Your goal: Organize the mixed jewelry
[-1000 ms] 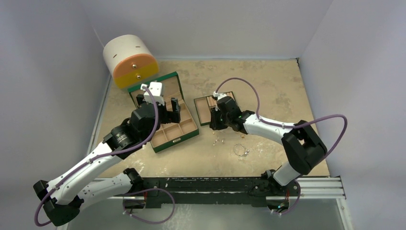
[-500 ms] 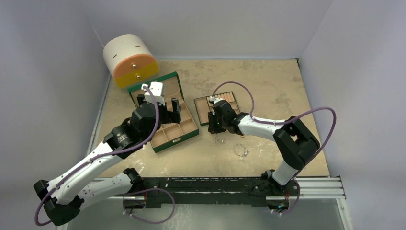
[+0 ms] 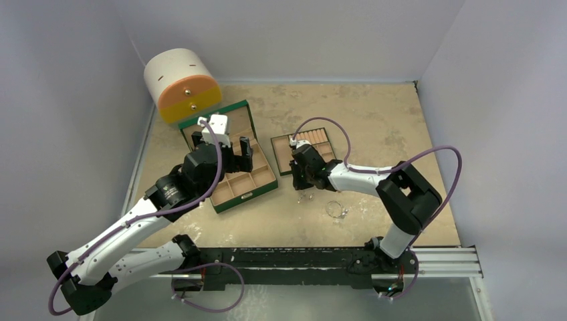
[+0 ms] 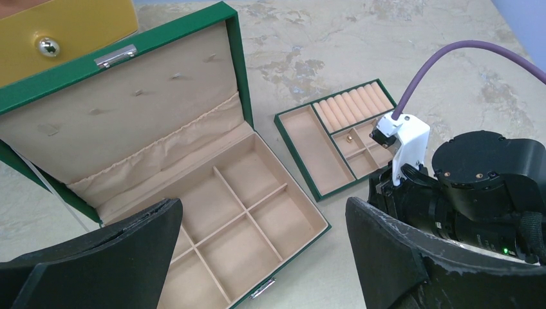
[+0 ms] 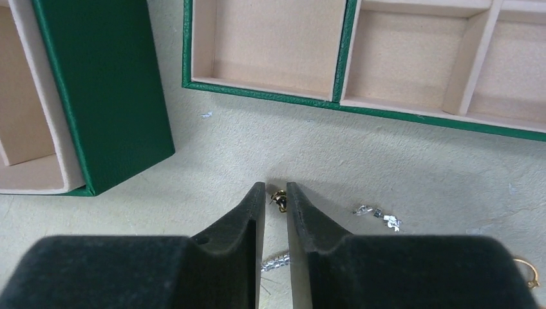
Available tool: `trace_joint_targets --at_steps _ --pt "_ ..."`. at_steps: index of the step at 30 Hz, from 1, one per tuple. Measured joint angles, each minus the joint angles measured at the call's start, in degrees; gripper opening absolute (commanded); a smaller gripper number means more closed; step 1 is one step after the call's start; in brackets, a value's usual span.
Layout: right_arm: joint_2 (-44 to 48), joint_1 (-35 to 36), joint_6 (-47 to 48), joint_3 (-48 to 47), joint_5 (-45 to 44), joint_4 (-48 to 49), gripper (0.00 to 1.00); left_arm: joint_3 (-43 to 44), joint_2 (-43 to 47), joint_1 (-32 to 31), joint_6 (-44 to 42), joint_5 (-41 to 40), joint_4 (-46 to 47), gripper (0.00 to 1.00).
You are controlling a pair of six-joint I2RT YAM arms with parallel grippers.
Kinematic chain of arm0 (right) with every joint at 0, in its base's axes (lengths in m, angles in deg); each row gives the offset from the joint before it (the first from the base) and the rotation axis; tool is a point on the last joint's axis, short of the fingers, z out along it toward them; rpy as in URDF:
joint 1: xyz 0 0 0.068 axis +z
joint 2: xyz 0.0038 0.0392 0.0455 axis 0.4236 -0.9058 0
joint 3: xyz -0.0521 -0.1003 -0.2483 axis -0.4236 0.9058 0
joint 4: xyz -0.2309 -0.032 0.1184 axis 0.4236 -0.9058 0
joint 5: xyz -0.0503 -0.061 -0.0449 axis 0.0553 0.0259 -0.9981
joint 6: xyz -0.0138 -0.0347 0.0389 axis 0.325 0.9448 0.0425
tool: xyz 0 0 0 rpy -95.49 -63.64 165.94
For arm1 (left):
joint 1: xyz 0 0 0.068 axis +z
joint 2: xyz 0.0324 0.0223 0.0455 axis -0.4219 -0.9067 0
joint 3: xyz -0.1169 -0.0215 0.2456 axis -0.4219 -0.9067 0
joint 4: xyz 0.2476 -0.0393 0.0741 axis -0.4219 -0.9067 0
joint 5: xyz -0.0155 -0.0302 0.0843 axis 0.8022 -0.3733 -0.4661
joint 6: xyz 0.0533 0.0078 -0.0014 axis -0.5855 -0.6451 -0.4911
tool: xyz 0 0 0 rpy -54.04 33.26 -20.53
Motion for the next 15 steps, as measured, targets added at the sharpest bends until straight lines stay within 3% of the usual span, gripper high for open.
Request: trace_joint_targets --at_steps 5,15 --pt "0.0 0.26 0.09 0.0 -1.05 -0.04 0.0 0.0 0.0 0.0 0.0 0.02 0.0 0.98" --pt "1.81 0.68 0.07 0.0 -2.1 -0.87 0.0 0.0 -0.17 0.0 0.0 0.11 0.0 0.98"
